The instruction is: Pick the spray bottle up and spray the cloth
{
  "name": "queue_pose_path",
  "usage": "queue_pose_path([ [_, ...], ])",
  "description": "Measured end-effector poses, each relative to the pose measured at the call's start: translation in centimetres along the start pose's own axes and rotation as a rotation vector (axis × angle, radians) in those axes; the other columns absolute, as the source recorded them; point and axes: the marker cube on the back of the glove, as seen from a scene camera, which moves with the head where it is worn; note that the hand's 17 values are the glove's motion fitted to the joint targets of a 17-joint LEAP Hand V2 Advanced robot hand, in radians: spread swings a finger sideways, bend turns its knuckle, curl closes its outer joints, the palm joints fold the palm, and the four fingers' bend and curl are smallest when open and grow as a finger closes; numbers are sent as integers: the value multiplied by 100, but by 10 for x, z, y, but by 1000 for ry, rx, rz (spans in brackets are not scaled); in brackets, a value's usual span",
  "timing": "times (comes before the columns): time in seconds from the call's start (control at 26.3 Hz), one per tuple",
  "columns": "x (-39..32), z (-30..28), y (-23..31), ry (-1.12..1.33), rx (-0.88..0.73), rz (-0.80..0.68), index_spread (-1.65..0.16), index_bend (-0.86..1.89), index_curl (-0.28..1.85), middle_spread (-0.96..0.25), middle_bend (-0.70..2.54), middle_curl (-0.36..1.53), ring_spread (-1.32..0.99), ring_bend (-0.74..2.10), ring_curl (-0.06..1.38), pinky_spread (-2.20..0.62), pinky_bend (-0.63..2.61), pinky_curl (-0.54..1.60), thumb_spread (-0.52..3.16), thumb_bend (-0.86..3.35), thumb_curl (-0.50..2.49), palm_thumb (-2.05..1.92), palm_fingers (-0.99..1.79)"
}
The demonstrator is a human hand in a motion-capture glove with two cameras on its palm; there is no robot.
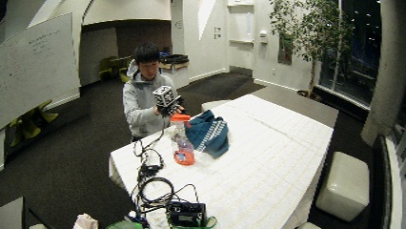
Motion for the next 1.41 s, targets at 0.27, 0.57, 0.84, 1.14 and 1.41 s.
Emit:
queue_pose_path([
  [0.27,57,-12,10,-99,80,135,-29,12,27,-1,33,29,1,20,13,23,32,28,105,8,28,64,31],
  [0.57,102,-21,-30,-297,424,228,-26,9,24,1,31,30,1,23,16,21,39,31,103,3,31,65,27],
  [0.84,111,-21,-57,-544,380,293,-25,8,21,3,29,31,1,27,20,22,45,34,101,-1,33,68,18],
  [1.14,126,-11,-93,-705,402,375,-23,10,19,6,28,32,2,28,21,22,47,35,97,-2,34,70,11],
  [1.41,130,-1,-123,-854,296,445,-24,7,17,5,26,32,3,30,23,22,52,37,93,-1,37,76,-1],
])
